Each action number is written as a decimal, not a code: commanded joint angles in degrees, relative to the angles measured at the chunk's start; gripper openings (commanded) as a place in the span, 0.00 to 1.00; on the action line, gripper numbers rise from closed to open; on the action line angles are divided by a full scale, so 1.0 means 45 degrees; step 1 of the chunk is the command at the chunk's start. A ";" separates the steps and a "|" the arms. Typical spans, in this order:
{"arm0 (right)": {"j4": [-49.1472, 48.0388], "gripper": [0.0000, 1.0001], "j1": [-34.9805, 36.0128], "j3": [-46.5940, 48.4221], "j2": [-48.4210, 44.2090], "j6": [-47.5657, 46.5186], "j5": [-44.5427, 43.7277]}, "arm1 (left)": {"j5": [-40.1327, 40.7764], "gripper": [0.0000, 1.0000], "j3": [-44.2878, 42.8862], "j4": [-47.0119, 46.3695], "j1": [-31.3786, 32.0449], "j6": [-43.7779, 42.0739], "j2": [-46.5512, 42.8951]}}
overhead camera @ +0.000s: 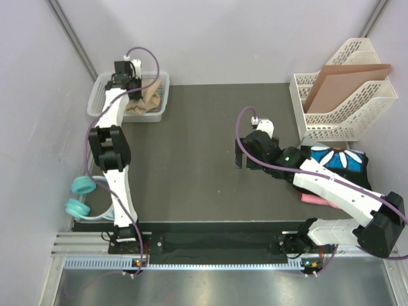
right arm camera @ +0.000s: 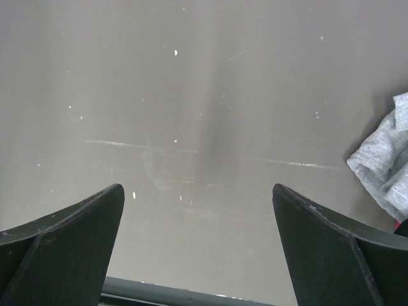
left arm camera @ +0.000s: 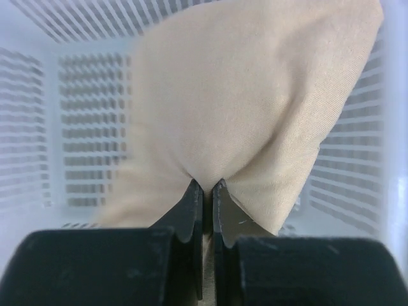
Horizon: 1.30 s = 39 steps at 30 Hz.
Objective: Fold and stack the t-shirts
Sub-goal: Grab crumpled tshirt from bin with the left arm, then move the tshirt to the center of the board
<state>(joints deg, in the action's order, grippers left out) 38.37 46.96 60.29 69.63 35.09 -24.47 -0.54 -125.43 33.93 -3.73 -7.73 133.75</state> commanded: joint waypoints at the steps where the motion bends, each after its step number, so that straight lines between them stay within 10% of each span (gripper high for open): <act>1: -0.0753 1.00 -0.0143 -0.0214 -0.0413 -0.0317 -0.0129 | -0.1363 0.00 -0.1053 -0.0491 -0.0012 0.0447 -0.4484; 9: -0.0305 1.00 -0.0240 0.0233 -0.1349 -0.0532 -0.1143 | -0.4076 0.00 0.0777 0.1616 0.0397 0.0468 -0.8743; 19: 0.0867 1.00 -0.0377 0.1854 -0.4492 -0.0922 -0.2648 | -0.5212 0.00 0.7004 0.3631 0.4846 -0.0120 -1.2378; 39: 0.1532 1.00 -0.0396 0.2051 -0.5160 -0.0532 -0.2336 | -0.7651 0.00 0.9044 0.1680 0.9930 0.2084 -0.8728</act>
<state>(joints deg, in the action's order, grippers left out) 45.01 45.93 69.06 45.84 32.58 -35.44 -29.32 -83.05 46.85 40.64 -2.90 93.08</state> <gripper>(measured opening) 0.996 0.050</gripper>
